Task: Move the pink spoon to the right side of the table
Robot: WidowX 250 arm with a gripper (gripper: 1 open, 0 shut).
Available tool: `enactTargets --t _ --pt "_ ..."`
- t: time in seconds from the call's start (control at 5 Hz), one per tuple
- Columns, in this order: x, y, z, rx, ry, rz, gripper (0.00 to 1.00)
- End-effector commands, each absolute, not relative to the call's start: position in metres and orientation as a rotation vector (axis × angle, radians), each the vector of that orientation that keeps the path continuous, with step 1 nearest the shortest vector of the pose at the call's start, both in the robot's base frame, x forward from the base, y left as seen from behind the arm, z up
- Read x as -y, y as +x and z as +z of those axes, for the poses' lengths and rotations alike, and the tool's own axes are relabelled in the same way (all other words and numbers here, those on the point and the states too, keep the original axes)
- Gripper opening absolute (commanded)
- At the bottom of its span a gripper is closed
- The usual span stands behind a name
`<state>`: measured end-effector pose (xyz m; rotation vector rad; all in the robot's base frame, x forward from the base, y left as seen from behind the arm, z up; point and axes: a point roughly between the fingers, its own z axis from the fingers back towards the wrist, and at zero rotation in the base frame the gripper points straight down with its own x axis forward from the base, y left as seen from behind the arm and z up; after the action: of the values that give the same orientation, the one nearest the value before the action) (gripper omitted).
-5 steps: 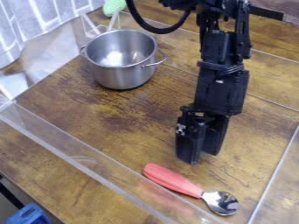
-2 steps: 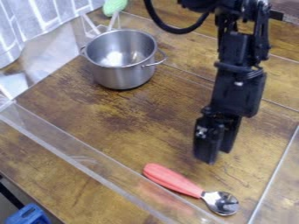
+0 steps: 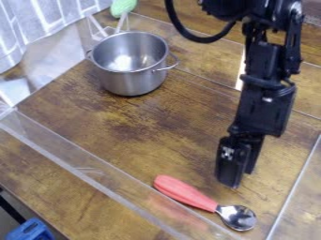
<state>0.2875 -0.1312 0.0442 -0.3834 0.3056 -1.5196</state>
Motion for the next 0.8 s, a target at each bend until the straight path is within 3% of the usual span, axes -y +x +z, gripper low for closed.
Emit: enactTargets --t 0.0,0.2,0.4,0.6 --pt "0.143 0.291 0.079 -0.237 -0.343 -1.528 1.00" --pt "0.142 0.293 0.096 -0.239 -0.331 -1.511 1.00" --pt "0.139 0.299 0.090 -0.240 -0.334 -1.460 1.00" --pt "0.134 0.303 0.079 -0.237 -0.340 -1.423 0.00"
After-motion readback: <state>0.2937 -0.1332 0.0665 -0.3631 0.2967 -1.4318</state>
